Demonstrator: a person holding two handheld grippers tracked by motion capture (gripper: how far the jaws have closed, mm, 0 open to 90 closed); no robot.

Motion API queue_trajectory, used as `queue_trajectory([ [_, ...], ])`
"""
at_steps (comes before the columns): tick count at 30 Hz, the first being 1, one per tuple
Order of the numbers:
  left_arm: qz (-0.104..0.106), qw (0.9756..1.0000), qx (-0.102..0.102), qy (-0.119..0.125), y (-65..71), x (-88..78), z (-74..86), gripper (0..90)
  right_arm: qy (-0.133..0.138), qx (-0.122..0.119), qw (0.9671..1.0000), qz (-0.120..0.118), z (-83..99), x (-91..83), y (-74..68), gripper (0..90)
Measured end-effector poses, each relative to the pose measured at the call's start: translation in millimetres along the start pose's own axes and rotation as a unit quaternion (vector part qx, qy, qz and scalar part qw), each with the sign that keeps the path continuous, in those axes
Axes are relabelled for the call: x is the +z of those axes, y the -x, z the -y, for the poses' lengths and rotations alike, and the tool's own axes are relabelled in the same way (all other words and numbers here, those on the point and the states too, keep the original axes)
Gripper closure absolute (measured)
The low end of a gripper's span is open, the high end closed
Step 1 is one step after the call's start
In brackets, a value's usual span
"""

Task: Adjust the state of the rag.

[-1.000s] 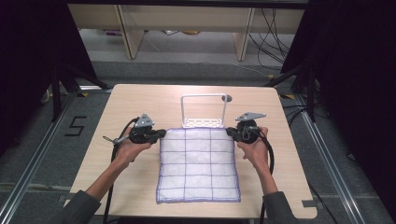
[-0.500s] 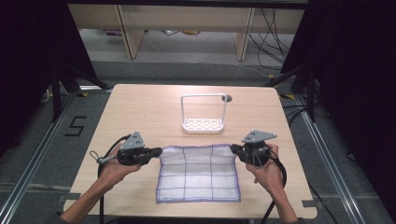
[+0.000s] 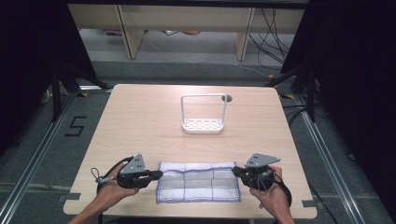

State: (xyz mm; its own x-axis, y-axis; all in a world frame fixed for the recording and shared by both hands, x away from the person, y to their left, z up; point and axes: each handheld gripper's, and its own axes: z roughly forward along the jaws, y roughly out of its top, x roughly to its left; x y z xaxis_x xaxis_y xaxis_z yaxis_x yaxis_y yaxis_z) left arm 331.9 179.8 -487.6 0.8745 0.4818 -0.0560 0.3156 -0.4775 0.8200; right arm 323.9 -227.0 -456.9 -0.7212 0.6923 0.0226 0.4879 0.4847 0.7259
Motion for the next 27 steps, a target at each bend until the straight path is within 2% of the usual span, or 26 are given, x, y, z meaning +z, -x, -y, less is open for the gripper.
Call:
queue_trajectory([
  [1,0.002,1.0000,0.001,-0.007,1.3,0.9,2.3,86.0,0.003,-0.009,1.0000,-0.001,2.1,1.1,0.4,84.6],
  [4,0.013,0.9997,0.000,-0.020,7.7,4.4,8.8,85.8,-0.003,0.001,1.0000,-0.004,10.6,2.3,-4.3,84.3],
  [5,0.013,0.9994,0.012,-0.030,8.3,4.2,9.6,85.8,-0.005,0.001,1.0000,-0.004,12.0,2.0,-5.5,84.2],
  [6,0.018,0.9994,0.015,-0.026,9.3,5.5,10.7,85.7,-0.011,0.000,0.9999,-0.009,14.3,1.8,-7.5,83.8],
  [7,0.020,0.9995,0.003,-0.026,11.2,6.4,12.3,85.4,-0.014,-0.004,0.9998,-0.012,16.6,2.1,-9.0,83.0],
  [8,0.028,0.9988,0.018,-0.037,9.4,5.8,13.0,84.7,-0.011,-0.009,0.9998,-0.011,19.4,2.5,-10.0,81.8],
  [9,0.030,0.9986,0.017,-0.040,10.2,5.7,13.8,83.4,-0.013,-0.005,0.9998,-0.012,22.7,2.0,-11.6,80.2],
  [10,0.033,0.9985,0.005,-0.042,11.4,5.8,15.5,81.6,-0.015,0.003,0.9998,-0.016,24.6,1.2,-13.2,78.1],
  [11,0.038,0.9985,0.012,-0.037,12.1,4.7,16.4,78.7,-0.016,0.000,0.9997,-0.019,27.3,0.4,-14.1,75.8],
  [14,0.040,0.9988,0.006,-0.029,14.9,0.2,16.6,59.6,-0.015,0.020,0.9995,-0.021,33.5,-7.2,-21.1,69.3],
  [15,0.037,0.9989,0.013,-0.025,14.3,-2.2,16.1,56.2,-0.010,0.015,0.9997,-0.014,33.8,-9.6,-20.8,67.1],
  [16,0.034,0.9993,0.004,-0.015,15.2,-4.1,15.2,53.1,-0.001,0.013,0.9999,-0.006,33.7,-13.0,-21.3,64.6],
  [18,0.018,0.9997,-0.015,0.008,13.0,-7.9,11.3,47.3,0.010,0.019,0.9998,-0.002,32.5,-19.6,-21.5,62.2],
  [19,0.015,0.9995,-0.026,0.008,10.3,-9.8,8.3,44.5,0.014,0.034,0.9993,0.009,32.1,-21.2,-23.4,60.1],
  [20,0.007,0.9996,-0.024,0.014,6.4,-10.6,5.7,42.9,0.011,0.031,0.9994,0.013,31.4,-20.7,-21.4,58.6],
  [21,0.001,0.9993,-0.031,0.021,2.7,-10.6,2.9,41.2,0.006,0.040,0.9988,0.026,32.0,-19.8,-22.0,57.6],
  [22,-0.005,0.9990,-0.037,0.024,0.0,-10.5,0.2,39.8,0.004,0.036,0.9987,0.035,32.5,-17.5,-19.8,56.3],
  [23,-0.016,0.9990,-0.037,0.020,-4.9,-11.0,-3.1,38.9,0.000,0.045,0.9983,0.037,33.0,-15.8,-20.4,55.1],
  [25,-0.026,0.9985,-0.041,0.024,-13.4,-6.8,-8.5,38.2,-0.011,0.041,0.9983,0.041,33.6,-11.3,-16.5,54.6],
  [26,-0.031,0.9986,-0.039,0.016,-17.2,-5.1,-11.4,37.9,-0.012,0.050,0.9976,0.046,34.1,-10.1,-17.1,54.3],
  [27,-0.038,0.9982,-0.044,0.016,-21.1,-0.8,-13.9,37.8,-0.015,0.045,0.9978,0.046,34.1,-8.5,-16.4,54.0],
])
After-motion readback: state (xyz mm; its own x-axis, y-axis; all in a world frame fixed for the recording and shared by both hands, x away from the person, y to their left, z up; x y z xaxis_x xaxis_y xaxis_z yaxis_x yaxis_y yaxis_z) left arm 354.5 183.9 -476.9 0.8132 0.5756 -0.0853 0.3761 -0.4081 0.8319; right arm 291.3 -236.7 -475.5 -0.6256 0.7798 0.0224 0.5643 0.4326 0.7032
